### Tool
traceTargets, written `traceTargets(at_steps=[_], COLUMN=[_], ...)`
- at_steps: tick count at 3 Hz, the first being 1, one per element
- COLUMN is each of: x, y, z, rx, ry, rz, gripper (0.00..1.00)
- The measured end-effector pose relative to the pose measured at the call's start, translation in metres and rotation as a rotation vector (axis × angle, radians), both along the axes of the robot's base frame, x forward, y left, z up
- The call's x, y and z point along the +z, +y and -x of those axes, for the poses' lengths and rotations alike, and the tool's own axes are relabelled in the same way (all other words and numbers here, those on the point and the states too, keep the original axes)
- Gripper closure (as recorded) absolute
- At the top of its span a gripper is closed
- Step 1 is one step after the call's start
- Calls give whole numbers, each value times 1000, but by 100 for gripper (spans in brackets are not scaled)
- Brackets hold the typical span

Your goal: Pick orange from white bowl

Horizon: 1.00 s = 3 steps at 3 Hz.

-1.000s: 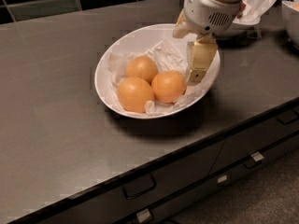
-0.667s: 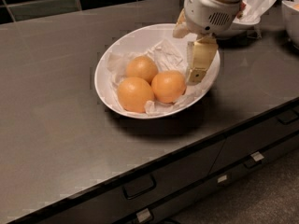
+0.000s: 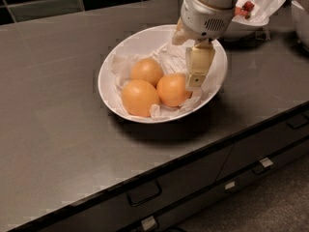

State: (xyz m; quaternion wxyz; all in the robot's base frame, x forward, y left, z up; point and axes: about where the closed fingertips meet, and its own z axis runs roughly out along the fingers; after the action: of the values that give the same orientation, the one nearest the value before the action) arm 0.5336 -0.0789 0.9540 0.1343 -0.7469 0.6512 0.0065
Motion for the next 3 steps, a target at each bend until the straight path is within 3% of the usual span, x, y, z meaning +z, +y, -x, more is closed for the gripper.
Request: traceTargets(at_steps=[3], x=[-31], y=[3], z=[5], rx=[2], ry=[58], rz=[-22], gripper=[23])
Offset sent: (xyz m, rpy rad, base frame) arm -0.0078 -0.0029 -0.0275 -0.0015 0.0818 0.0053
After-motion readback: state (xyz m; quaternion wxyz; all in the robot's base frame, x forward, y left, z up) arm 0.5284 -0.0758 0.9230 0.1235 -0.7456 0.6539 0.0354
